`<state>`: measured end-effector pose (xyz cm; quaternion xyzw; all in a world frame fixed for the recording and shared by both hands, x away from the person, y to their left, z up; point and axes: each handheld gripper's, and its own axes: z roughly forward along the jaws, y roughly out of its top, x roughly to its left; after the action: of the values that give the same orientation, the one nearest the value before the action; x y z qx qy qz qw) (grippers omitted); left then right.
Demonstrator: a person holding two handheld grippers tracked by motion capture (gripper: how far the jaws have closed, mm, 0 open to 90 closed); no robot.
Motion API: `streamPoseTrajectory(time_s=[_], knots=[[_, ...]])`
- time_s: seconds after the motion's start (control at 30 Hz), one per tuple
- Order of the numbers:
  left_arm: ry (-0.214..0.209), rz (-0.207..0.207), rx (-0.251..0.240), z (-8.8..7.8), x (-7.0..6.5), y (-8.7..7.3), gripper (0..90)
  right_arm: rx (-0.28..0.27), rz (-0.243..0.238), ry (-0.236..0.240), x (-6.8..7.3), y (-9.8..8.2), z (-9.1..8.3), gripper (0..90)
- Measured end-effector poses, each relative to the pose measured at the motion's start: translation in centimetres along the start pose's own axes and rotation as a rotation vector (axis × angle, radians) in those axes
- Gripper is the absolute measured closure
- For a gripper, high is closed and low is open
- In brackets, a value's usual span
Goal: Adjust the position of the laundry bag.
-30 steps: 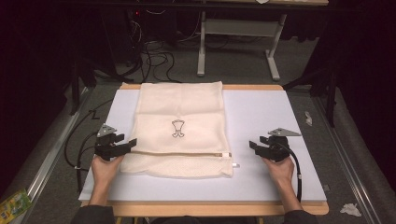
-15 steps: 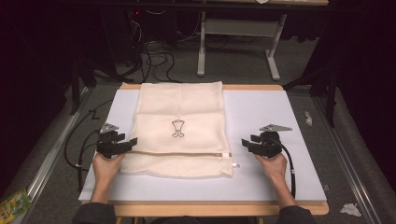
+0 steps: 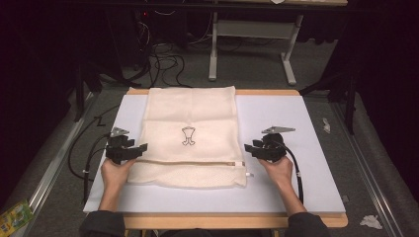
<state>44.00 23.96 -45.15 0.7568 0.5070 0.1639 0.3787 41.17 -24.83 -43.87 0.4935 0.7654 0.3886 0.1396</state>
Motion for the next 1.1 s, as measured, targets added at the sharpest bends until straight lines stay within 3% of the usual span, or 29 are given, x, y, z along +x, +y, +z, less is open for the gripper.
streamPoseTrajectory(time_s=[0.2,0.4,0.73,0.9,1.1], knots=[[-0.006,-0.027,0.003,0.4,0.1,0.2,40.4,0.025,-0.012,0.012,0.8,0.7,1.1,55.6],[0.000,-0.010,0.022,1.0,-0.1,0.4,42.6,0.059,0.000,0.020,1.2,1.0,2.3,55.7],[0.005,-0.022,0.043,1.5,0.0,0.5,43.4,0.114,0.003,0.024,1.9,2.0,4.2,60.0],[0.009,-0.032,0.022,1.6,0.2,0.4,50.2,0.130,0.008,0.024,2.0,2.0,4.9,63.0],[0.013,-0.059,0.051,2.2,0.3,0.5,53.5,0.133,0.011,0.023,1.8,2.0,5.0,68.5]])
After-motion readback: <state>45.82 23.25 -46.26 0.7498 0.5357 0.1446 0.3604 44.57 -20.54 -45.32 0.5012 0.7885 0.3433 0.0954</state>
